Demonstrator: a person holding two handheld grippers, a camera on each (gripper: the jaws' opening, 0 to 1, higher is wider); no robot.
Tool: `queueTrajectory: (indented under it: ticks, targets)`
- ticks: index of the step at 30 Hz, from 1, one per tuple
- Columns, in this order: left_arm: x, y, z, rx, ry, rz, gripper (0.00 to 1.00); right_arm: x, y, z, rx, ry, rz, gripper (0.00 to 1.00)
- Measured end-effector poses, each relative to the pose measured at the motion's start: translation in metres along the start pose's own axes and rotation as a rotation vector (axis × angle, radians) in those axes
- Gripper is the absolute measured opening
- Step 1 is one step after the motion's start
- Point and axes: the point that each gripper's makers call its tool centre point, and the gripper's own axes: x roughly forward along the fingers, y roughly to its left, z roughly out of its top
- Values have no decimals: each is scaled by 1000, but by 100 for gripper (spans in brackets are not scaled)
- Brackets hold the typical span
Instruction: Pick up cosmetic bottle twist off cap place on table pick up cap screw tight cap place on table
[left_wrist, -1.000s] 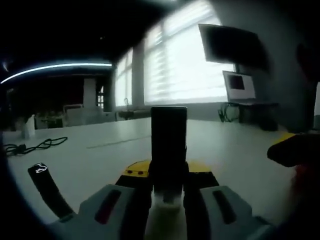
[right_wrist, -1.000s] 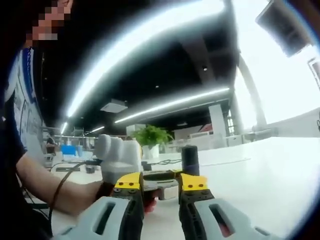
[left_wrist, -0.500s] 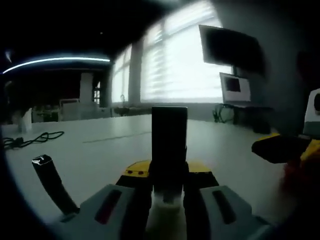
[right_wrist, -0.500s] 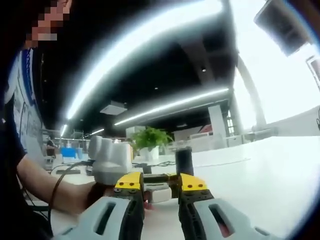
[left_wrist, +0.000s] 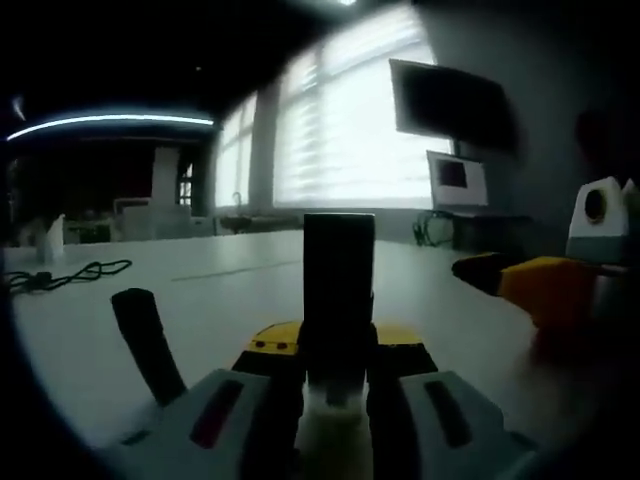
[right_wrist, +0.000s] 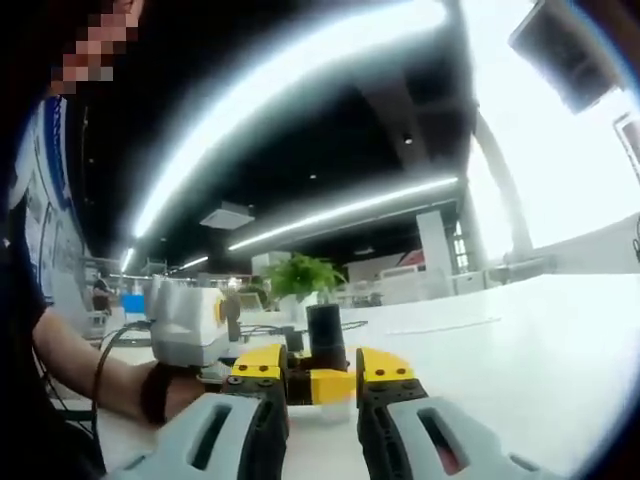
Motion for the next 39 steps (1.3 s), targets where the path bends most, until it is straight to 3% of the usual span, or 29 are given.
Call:
queueTrajectory:
  ticks: [7,11,21,25,33,36,39]
  targets:
    - [-13,-3,1,-36,-12,-34,13,0,1,-1,-2,4,0,21]
    - [-26,-7,-2,13,-5,-54,13,0,2,-1,-5,7,1,21]
    - [-58,-11,-3,17,-9,-94,13,-3,8,-2,-18,14,15,21]
    - [-69,-18,-2,66,-23,-119,13,-4,11,-2,-18,19,17,21]
    - [-95,-21,-4,18,-20,-126,13,-10,42,12,23,26,20,20]
    - [-97,-21,-4,14,-23,-124,13,-8,54,22,44,24,47,21]
    - [-96,-22,-4,11,-24,-121,13,-4,69,30,11,34,81,22]
